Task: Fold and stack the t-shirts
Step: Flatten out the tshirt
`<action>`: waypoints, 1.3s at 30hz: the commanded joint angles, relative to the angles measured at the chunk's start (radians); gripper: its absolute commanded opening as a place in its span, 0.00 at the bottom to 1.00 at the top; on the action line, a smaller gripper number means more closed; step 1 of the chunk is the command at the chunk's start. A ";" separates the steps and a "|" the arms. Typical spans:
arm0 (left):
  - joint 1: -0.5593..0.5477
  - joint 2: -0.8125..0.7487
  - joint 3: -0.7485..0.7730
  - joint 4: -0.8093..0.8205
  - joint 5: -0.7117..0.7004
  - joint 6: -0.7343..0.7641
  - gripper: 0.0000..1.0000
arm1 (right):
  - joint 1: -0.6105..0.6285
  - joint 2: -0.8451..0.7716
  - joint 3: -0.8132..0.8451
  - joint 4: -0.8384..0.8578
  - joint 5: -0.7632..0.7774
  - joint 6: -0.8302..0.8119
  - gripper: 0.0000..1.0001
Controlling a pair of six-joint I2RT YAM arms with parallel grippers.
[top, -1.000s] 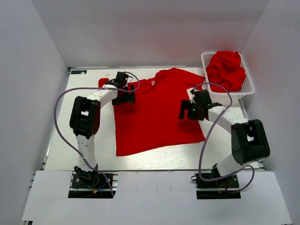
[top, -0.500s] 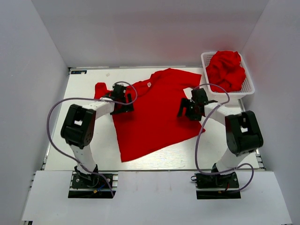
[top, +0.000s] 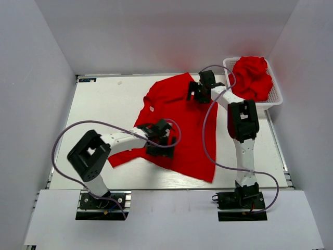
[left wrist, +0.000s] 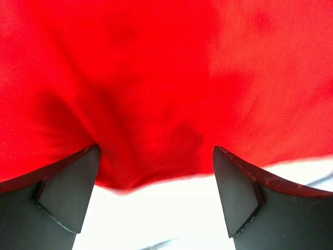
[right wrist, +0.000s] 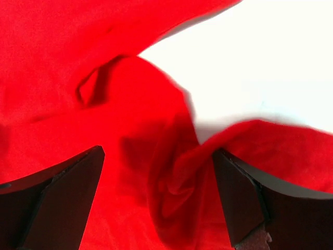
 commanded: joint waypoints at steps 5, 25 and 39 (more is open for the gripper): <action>-0.055 0.017 0.288 -0.190 -0.052 0.129 0.99 | -0.012 -0.066 0.135 -0.066 0.020 -0.183 0.90; 0.295 0.534 0.997 -0.273 -0.471 0.218 0.99 | -0.001 -0.665 -0.706 -0.032 0.129 0.003 0.90; 0.392 0.591 0.986 -0.158 -0.321 0.264 0.00 | -0.001 -0.613 -0.850 0.049 0.075 0.049 0.90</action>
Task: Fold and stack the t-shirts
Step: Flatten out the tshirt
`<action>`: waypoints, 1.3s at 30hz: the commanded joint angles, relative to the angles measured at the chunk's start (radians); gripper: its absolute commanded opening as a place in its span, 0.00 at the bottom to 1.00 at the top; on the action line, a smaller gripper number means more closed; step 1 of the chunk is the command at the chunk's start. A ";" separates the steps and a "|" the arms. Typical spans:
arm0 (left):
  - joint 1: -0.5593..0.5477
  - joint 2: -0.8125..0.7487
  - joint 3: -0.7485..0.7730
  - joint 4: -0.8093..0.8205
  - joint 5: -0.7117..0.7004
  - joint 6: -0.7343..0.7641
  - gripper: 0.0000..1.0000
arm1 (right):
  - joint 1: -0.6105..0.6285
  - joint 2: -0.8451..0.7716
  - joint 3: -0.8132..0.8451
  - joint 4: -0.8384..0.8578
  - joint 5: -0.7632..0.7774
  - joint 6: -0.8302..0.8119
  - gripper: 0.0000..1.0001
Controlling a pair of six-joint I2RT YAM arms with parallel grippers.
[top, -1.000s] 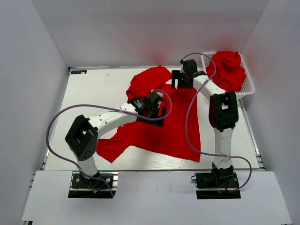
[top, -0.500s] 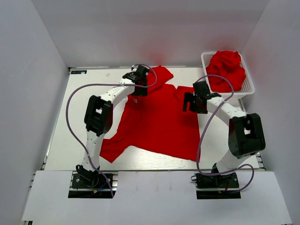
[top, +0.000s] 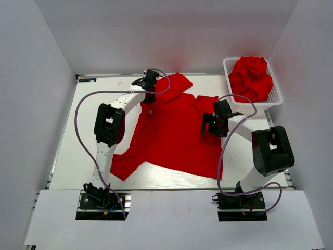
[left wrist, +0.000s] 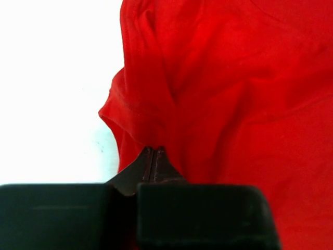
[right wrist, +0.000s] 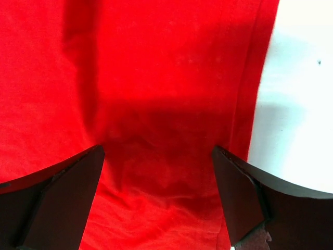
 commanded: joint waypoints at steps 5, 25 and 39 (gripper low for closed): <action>0.062 -0.061 -0.050 0.033 0.032 0.031 0.00 | -0.009 0.051 -0.003 -0.012 0.077 0.047 0.90; 0.352 -0.092 -0.144 0.179 0.427 0.364 0.00 | -0.098 0.142 0.068 -0.135 0.272 0.139 0.89; 0.467 0.029 0.162 0.012 0.439 0.410 1.00 | -0.115 0.128 0.155 -0.141 0.269 0.085 0.90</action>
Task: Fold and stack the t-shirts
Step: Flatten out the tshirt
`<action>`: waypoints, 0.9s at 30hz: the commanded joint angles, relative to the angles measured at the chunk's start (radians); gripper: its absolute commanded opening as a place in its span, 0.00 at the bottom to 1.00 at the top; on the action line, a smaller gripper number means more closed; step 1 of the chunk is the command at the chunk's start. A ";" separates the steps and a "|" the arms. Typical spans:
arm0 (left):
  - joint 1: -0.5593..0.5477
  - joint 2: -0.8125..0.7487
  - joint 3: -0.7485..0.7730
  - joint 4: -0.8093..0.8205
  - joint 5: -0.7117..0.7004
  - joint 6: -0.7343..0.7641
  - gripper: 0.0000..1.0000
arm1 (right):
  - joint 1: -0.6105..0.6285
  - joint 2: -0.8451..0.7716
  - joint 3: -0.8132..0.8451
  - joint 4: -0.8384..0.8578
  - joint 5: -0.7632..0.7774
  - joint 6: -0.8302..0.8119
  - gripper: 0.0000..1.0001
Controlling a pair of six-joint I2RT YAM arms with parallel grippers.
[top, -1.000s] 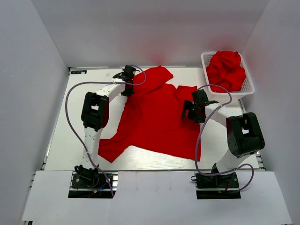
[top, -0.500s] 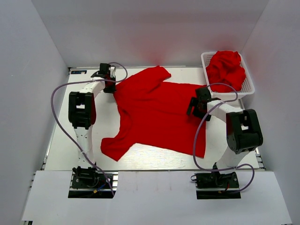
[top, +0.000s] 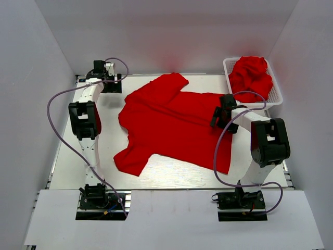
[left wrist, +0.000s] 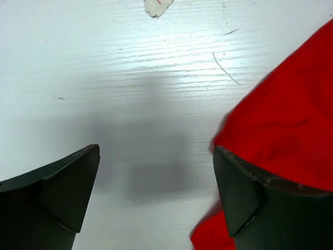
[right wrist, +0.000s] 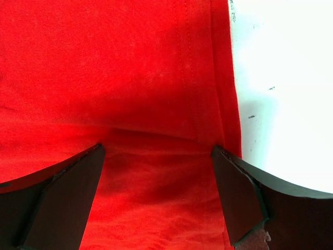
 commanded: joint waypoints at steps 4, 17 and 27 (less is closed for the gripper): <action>0.007 -0.124 -0.009 -0.105 0.001 -0.054 1.00 | -0.008 -0.020 0.018 -0.050 0.025 -0.027 0.90; -0.153 -0.432 -0.604 0.121 0.262 -0.156 1.00 | -0.008 -0.042 0.026 -0.050 0.017 -0.039 0.90; -0.150 -0.339 -0.636 0.032 0.038 -0.177 1.00 | -0.018 -0.006 0.038 -0.041 0.011 -0.041 0.90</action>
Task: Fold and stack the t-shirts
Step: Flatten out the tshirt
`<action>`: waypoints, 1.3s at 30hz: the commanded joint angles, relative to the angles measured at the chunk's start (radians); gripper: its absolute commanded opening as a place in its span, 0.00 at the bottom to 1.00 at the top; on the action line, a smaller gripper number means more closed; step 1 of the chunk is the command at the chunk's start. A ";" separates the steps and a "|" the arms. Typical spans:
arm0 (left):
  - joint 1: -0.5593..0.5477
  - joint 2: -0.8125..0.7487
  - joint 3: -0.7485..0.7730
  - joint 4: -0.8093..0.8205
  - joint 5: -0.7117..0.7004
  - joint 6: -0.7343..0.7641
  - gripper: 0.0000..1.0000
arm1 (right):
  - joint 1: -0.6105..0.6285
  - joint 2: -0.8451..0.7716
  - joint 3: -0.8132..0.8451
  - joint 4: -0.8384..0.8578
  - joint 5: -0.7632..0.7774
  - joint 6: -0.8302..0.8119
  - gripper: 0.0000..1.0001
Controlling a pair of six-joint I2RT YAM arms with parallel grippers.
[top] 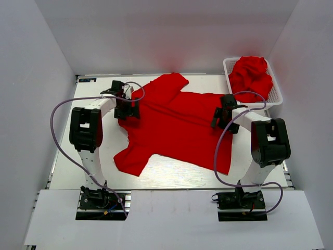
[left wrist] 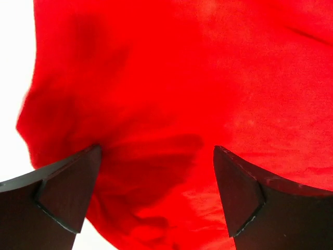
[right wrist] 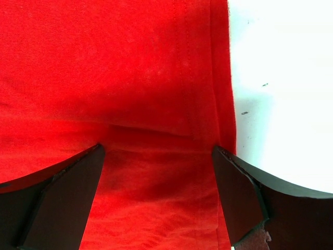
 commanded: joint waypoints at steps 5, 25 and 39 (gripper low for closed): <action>0.042 0.073 0.021 -0.014 -0.126 -0.013 1.00 | -0.023 0.064 0.117 -0.031 0.015 -0.027 0.90; 0.123 0.219 0.210 -0.051 -0.033 0.010 1.00 | -0.069 0.618 0.849 -0.186 -0.186 -0.116 0.89; 0.132 -0.158 -0.124 -0.119 -0.108 -0.093 1.00 | -0.027 0.213 0.461 0.008 -0.134 -0.231 0.90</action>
